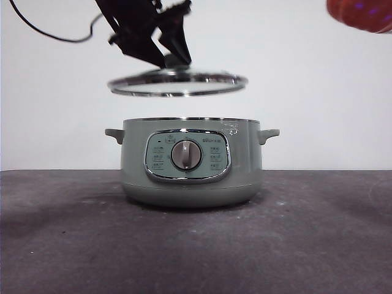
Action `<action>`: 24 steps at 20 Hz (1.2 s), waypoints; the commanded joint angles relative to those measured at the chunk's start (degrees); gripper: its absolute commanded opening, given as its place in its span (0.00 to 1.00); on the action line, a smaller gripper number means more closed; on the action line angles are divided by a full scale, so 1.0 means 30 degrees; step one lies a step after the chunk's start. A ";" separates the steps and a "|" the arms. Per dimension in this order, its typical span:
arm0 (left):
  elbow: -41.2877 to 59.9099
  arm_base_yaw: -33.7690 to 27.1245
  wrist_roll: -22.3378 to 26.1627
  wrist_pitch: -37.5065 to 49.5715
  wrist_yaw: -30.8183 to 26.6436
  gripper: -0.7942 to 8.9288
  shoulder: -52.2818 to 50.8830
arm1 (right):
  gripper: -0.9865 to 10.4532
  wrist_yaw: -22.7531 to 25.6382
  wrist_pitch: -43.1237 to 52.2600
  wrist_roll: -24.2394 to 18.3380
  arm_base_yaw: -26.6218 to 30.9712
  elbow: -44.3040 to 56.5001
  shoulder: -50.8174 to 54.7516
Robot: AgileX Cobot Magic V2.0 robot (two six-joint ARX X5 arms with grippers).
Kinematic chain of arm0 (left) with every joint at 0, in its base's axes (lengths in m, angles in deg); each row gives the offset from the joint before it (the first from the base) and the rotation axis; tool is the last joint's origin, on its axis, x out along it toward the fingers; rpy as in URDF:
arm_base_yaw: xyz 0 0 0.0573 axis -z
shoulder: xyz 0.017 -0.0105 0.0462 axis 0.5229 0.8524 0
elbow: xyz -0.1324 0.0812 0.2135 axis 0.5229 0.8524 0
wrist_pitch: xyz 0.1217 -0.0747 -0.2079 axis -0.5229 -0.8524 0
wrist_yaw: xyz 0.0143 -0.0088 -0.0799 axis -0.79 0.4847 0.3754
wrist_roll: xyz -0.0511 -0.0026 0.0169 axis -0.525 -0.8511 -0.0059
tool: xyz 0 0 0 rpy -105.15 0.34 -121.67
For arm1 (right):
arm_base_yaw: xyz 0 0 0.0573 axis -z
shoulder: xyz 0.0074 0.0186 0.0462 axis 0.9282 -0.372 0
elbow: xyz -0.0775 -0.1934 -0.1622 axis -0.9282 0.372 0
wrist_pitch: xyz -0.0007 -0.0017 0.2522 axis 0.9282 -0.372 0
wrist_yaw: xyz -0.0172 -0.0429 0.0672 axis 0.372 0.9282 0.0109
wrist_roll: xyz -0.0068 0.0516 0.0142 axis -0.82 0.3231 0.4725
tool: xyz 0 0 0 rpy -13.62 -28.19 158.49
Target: Pick up the pumpkin,open the lid,put the pumpkin in the pot,close the lid
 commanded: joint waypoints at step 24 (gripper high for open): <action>-0.0080 -0.1705 0.0794 -0.9938 -0.1443 0.07 -1.0892 | 0.07 -0.0809 0.9041 -0.1195 -0.3082 -0.9486 -1.9096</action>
